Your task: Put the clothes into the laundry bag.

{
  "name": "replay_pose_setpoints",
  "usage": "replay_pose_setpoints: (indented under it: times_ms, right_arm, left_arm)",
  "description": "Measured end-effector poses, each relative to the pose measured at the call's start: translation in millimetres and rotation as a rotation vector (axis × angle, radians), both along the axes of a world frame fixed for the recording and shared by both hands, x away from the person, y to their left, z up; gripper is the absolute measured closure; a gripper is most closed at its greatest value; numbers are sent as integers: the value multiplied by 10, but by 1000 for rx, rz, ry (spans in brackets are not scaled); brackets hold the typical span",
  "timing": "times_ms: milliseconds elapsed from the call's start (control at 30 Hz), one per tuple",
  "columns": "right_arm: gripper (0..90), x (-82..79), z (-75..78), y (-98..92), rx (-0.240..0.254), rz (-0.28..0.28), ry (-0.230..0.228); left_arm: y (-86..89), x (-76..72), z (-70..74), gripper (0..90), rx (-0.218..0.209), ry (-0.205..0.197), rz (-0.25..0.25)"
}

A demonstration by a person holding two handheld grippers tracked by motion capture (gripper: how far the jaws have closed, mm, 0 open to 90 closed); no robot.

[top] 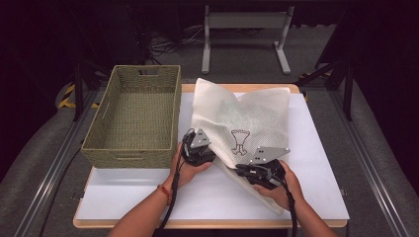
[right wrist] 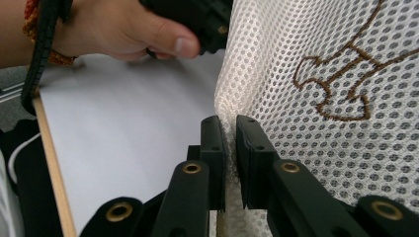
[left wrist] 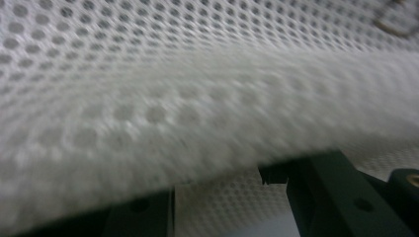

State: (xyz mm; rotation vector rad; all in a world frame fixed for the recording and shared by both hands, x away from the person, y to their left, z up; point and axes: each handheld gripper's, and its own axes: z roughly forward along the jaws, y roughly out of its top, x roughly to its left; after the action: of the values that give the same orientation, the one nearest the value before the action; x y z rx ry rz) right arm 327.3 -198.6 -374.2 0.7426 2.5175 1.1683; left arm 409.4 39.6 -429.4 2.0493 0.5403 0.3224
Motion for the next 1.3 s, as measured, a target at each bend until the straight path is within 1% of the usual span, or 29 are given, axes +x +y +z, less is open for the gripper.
replay_pose_setpoints:
  times_ms: [33,67,100,133,167,200,267,333,400,467,567,633,667,700,733,767,800,867,900,933,967,1033,1067,1100,1133,1167,1200,1233,1300]
  right_arm:
    - [853,-7,17,-12,3,-3,-4]
    - [870,-15,33,-19,-4,2,-10]
    - [874,-19,38,-19,-9,-2,-17]
    - [874,-23,42,-18,-4,-3,-16]
    - [874,-24,45,-15,0,-1,-17]
    - [874,-26,52,-16,7,-2,-19]
    - [874,-28,61,-20,15,-3,-21]
    - [874,-33,79,-36,30,-8,-27]
    - [873,-34,89,-46,42,-6,-21]
    - [873,-40,101,-50,45,0,-22]
    - [873,-45,108,-54,40,15,-14]
    - [871,-48,105,-50,26,36,-7]
    - [871,-46,95,-46,23,47,6]
    - [871,-42,80,-38,5,56,17]
    - [871,-42,80,-38,5,56,17]
    - [871,-39,75,-37,0,59,24]
    - [871,-37,68,-37,-7,65,33]
    - [871,-36,60,-39,-14,75,40]
    - [869,-36,55,-40,-25,78,47]
    - [869,-32,52,-44,-24,76,50]
    - [867,-26,47,-53,-23,74,58]
    - [861,-18,24,-55,-31,80,68]
    - [860,-15,6,-48,-39,79,75]
    - [859,-1,-40,-25,-47,78,86]
    - [858,2,-59,-9,-61,79,88]
    - [856,1,-82,15,-76,77,90]
    - [856,1,-82,15,-76,77,90]
    - [854,0,-103,36,-84,76,89]
    - [843,-2,-141,79,-112,73,89]
  left_arm:
    - [17,-59,23,678,41,-2,-23]
    - [21,-94,29,774,59,-8,-45]
    - [29,-120,36,815,87,-18,-50]
    - [29,-120,36,853,87,-18,-50]
    - [54,-139,34,877,125,-17,-70]
    - [54,-139,34,886,125,-17,-70]
    - [110,-164,39,888,149,-15,-74]
    - [170,-199,74,891,161,-12,-79]
    - [187,-283,94,891,188,-16,-91]
    - [196,-359,97,891,216,-30,-99]
    - [228,-467,76,891,254,-47,-87]
    - [284,-531,51,885,264,-62,-60]
    - [311,-554,38,883,264,-60,-54]
    - [337,-583,22,888,276,-57,-46]
    - [350,-603,5,888,284,-62,-46]
    - [369,-642,-23,890,306,-59,-46]
    - [389,-658,-45,894,313,-56,-63]
    - [441,-695,-93,895,317,-34,-65]
    - [464,-707,-105,895,309,-20,-63]
    - [499,-721,-118,894,299,-8,-59]
    - [526,-738,-130,894,303,7,-65]
    - [594,-788,-166,897,331,11,-71]
    - [631,-813,-190,896,330,17,-73]
    - [672,-833,-201,896,326,9,-70]
    - [742,-855,-188,895,309,16,-68]
    - [779,-866,-172,894,286,10,-74]
    - [779,-866,-172,887,286,10,-74]
    - [819,-884,-146,887,273,-1,-62]
    - [898,-904,-96,853,238,-5,-72]
